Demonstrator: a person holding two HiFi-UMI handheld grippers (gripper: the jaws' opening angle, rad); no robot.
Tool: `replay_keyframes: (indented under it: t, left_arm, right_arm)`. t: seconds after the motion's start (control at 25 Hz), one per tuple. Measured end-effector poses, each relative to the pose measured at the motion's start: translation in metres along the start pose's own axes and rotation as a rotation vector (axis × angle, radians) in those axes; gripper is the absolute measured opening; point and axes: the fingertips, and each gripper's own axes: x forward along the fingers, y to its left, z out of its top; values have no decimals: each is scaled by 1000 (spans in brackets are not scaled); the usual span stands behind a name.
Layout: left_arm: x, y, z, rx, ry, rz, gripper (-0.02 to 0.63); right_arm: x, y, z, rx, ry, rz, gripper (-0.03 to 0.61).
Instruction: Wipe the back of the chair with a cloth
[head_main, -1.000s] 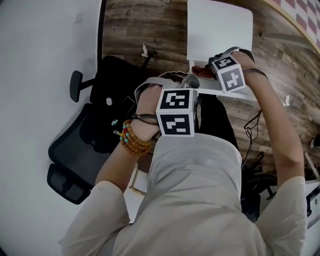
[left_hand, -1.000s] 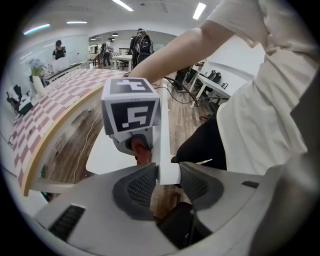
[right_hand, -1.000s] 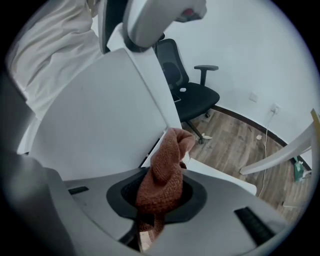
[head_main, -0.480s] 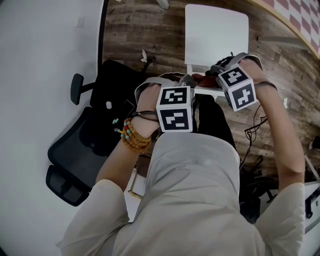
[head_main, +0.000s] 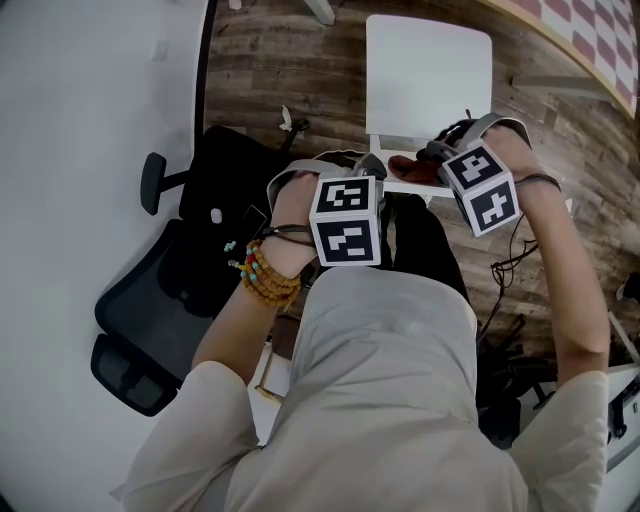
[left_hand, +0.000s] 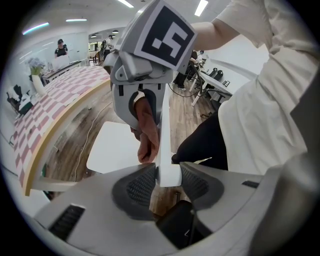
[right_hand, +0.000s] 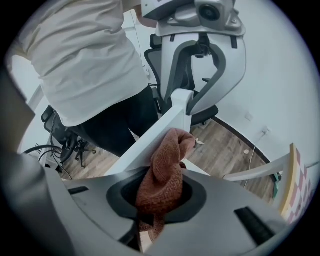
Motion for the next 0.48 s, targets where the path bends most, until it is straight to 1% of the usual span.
replay_keyframes:
  t: [0.32, 0.48]
  left_arm:
    - [1, 2, 1, -3, 0, -15, 189]
    - [1, 2, 1, -8, -6, -20, 190]
  right_arm:
    - [22, -6, -9, 22, -9, 20, 78]
    - [38, -9, -16, 37, 11, 28, 78]
